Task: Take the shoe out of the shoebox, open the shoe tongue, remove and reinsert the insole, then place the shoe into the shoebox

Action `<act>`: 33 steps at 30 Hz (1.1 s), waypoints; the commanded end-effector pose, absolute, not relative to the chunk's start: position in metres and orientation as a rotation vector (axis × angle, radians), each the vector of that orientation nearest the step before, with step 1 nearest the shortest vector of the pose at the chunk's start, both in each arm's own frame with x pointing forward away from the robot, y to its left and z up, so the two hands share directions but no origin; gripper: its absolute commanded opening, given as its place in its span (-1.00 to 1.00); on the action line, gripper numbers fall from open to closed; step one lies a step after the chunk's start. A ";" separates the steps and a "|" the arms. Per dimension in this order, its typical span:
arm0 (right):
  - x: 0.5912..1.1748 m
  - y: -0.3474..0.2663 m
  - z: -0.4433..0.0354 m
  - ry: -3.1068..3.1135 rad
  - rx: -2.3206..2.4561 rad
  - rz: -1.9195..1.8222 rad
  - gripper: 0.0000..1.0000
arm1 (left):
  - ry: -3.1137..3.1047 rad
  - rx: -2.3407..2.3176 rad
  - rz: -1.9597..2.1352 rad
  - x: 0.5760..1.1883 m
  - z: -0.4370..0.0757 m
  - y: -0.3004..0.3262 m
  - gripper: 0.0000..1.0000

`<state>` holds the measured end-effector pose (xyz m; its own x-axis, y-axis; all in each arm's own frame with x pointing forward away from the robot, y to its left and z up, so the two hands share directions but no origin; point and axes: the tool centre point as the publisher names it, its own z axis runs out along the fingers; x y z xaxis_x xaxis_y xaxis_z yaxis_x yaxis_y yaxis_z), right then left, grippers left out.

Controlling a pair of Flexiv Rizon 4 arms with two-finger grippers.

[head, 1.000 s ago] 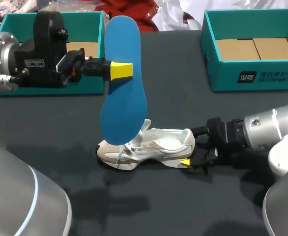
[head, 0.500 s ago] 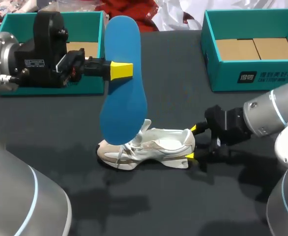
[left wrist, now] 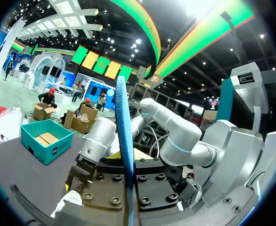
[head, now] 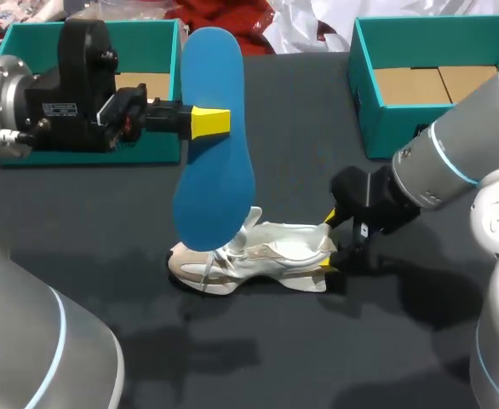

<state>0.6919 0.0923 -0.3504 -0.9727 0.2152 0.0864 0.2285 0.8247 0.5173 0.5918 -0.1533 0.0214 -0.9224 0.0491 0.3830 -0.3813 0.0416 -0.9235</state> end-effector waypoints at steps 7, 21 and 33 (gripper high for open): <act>0.694 0.094 -0.351 -3.026 -0.378 -0.683 1.00 | -2.013 0.335 1.952 0.592 0.020 -0.154 -1.00; 0.698 0.109 -0.333 -3.090 -0.512 -0.348 1.00 | -2.013 0.335 1.952 0.592 0.020 -0.154 -1.00; 0.697 0.119 -0.323 -3.110 -0.551 -0.036 1.00 | -2.013 0.335 1.952 0.592 0.020 -0.154 -1.00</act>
<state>0.7001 0.1146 -0.3276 -0.9401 0.3410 0.0011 0.3347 0.9222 0.1936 0.5918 -0.1533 0.0214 -0.9224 0.0491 0.3830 -0.3813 0.0415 -0.9235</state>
